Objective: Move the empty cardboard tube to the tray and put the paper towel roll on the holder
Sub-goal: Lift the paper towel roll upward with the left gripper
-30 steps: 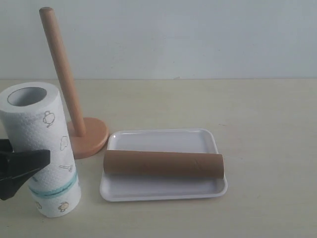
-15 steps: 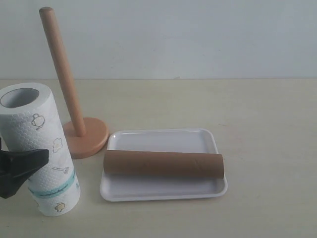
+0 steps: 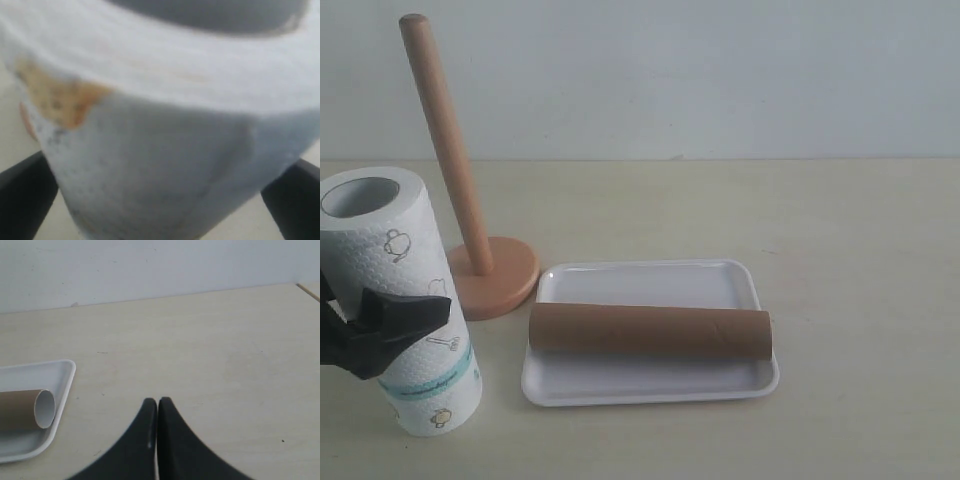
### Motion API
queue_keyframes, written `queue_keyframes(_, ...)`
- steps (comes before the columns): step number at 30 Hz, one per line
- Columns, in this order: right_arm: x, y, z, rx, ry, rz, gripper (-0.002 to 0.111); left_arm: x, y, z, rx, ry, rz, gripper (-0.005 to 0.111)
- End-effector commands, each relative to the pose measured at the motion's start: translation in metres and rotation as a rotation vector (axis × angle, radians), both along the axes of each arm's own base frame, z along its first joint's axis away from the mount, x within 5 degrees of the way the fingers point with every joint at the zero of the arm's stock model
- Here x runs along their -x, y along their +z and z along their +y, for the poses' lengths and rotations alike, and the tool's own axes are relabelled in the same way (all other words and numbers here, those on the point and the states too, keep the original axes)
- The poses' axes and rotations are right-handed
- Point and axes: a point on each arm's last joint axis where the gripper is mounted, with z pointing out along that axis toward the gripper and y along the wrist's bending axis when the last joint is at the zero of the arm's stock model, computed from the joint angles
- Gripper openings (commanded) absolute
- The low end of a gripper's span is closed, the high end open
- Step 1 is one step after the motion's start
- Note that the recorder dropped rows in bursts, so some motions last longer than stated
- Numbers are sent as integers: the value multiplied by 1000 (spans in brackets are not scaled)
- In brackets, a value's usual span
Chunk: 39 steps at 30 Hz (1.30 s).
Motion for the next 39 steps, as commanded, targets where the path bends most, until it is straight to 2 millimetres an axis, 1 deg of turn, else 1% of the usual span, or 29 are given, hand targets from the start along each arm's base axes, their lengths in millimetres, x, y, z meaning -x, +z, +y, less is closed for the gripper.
queue_keyframes(1,0,1,0,2,0,-15,0,-5,-4,-1,-5,-16,15,110)
queue_keyframes(4,0,1,0,2,0,-15,0,-6,-7,-1,-9,-19,30,110)
queue_keyframes(7,0,1,0,2,0,-15,0,-9,-6,-1,-8,-19,26,110)
queue_keyframes(8,0,1,0,2,0,-15,0,-9,-5,-1,-3,-19,26,109)
queue_keyframes(10,0,1,0,2,0,-15,0,-9,-3,-3,26,-18,31,103)
queue_keyframes(12,0,1,0,2,0,-15,0,-10,-2,-3,46,-15,35,87)
queue_keyframes(18,0,1,0,2,0,-15,0,-12,-4,2,4,33,44,22)
queue_keyframes(20,0,1,0,2,0,-15,0,-12,-4,1,9,27,43,4)
queue_keyframes(25,0,1,0,2,0,-15,0,-12,-2,1,6,24,30,4)
queue_keyframes(28,0,1,0,2,0,-15,0,-8,8,0,41,22,-2,4)
queue_keyframes(33,0,1,0,2,0,-15,0,6,35,-2,104,25,-113,4)
queue_keyframes(39,0,1,0,2,0,-15,0,21,83,-1,151,33,-310,4)
